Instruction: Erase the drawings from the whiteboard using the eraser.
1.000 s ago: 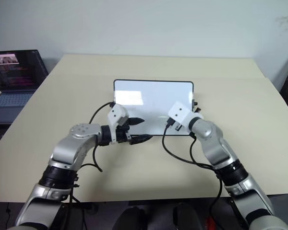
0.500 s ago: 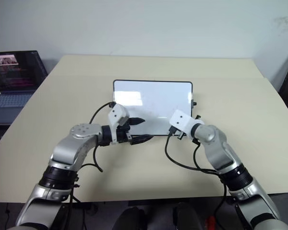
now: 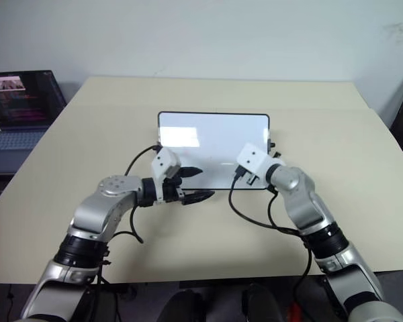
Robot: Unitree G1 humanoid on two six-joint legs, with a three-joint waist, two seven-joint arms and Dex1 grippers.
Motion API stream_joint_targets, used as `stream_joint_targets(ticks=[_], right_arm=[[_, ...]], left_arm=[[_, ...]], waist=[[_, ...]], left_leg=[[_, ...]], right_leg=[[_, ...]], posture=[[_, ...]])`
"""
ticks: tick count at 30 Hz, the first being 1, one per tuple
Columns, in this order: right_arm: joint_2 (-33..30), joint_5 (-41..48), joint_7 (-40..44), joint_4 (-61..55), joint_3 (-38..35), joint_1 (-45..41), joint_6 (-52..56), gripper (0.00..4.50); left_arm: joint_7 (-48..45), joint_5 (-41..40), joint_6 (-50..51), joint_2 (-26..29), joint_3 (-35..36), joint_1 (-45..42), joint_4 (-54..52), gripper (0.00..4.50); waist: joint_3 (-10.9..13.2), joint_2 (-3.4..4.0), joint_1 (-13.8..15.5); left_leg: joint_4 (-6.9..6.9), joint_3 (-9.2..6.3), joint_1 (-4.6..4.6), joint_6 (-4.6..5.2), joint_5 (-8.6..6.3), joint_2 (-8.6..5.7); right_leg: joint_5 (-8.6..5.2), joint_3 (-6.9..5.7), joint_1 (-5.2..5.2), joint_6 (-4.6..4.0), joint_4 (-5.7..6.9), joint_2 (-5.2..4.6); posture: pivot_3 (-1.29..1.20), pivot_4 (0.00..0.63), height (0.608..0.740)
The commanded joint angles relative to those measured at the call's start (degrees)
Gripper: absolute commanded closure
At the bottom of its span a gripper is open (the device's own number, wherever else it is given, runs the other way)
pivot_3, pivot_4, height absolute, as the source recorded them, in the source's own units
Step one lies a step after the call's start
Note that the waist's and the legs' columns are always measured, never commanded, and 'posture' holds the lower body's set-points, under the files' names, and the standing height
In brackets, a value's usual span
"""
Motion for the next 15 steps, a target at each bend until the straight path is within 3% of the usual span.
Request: stream_joint_targets(ticks=[1,6,12,15], right_arm=[[2.1,-1.6,-5.7,3.1,-2.4,-2.5,-1.8,3.39],[3.3,-1.8,-9.7,6.0,-4.2,-5.0,-4.3,3.39],[2.5,0.2,-2.0,3.3,-1.3,-1.3,0.5,3.39],[2.5,0.1,-2.1,1.7,-2.2,-0.2,1.1,3.39]], left_arm=[[0.0,-0.7,-0.3,0.2,0.8,-0.1,-2.4,0.00],[0.0,-0.6,-0.7,0.1,0.8,-0.1,-2.0,0.00],[0.1,-0.5,-1.0,-0.1,0.8,-0.2,-1.7,0.00],[0.2,-0.6,-1.0,-0.3,0.9,-0.2,-1.6,0.00]], waist=[[0.0,0.00,-0.1],[0.0,0.01,0.1],[0.0,0.01,0.2],[0.0,0.01,0.2]], left_leg=[[0.00,0.01,0.02,0.00,0.00,0.01],[0.00,-0.02,0.00,0.00,0.01,0.01],[-0.02,-0.01,-0.10,-0.01,-0.01,-0.03],[-0.03,-0.03,-0.08,0.00,-0.02,-0.01]], right_leg=[[0.00,0.01,0.00,0.00,0.01,0.00],[0.00,-0.02,-0.01,-0.01,0.03,0.01],[0.00,-0.03,-0.04,-0.01,-0.06,-0.04],[0.00,-0.03,-0.04,-0.01,-0.04,-0.04]], posture=[[0.00,0.150,0.740],[0.00,0.150,0.740],[0.00,0.150,0.740],[0.00,0.150,0.740]])
